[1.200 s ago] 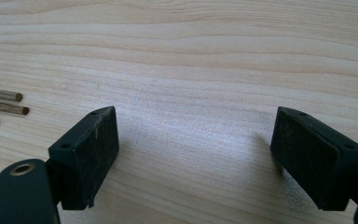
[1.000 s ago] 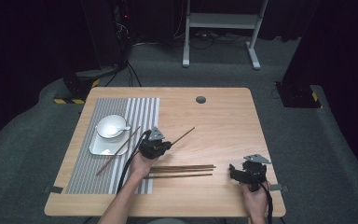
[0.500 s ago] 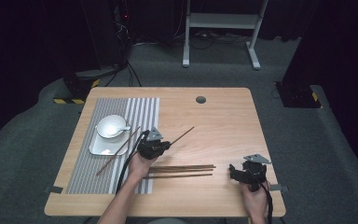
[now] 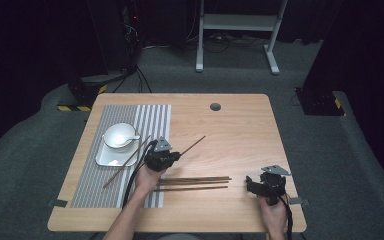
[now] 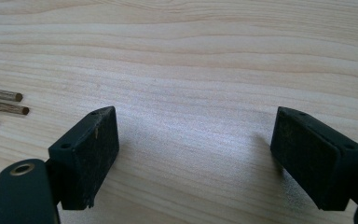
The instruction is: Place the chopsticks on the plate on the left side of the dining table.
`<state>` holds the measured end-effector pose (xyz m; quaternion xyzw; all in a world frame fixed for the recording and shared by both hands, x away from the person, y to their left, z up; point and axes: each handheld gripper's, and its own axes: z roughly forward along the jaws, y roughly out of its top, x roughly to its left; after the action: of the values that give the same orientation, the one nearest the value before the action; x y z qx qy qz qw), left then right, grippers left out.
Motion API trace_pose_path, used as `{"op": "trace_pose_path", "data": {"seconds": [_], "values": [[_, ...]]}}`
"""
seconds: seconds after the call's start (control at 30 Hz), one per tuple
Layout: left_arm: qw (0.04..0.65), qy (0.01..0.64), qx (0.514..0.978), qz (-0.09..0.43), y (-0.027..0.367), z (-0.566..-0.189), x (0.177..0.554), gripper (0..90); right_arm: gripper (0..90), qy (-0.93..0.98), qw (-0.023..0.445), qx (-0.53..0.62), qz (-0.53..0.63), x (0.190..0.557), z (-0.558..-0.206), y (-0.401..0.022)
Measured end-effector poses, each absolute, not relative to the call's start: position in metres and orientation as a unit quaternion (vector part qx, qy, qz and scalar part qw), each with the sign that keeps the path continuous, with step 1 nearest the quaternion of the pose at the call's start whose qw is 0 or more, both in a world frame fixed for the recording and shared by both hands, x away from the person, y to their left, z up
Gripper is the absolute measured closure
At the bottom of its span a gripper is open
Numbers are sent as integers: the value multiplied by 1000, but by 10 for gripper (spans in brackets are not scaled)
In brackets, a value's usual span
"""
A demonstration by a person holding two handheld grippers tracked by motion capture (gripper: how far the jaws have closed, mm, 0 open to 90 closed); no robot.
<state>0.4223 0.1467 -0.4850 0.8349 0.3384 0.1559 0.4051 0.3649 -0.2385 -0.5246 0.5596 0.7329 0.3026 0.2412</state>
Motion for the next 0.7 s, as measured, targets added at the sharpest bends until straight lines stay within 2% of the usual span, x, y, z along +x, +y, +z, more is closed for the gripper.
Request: {"op": "trace_pose_path", "data": {"seconds": [0.7], "values": [[400,348,831,170,161,-478,416,847,151,732,241,560,303,365,-525,-238]]}}
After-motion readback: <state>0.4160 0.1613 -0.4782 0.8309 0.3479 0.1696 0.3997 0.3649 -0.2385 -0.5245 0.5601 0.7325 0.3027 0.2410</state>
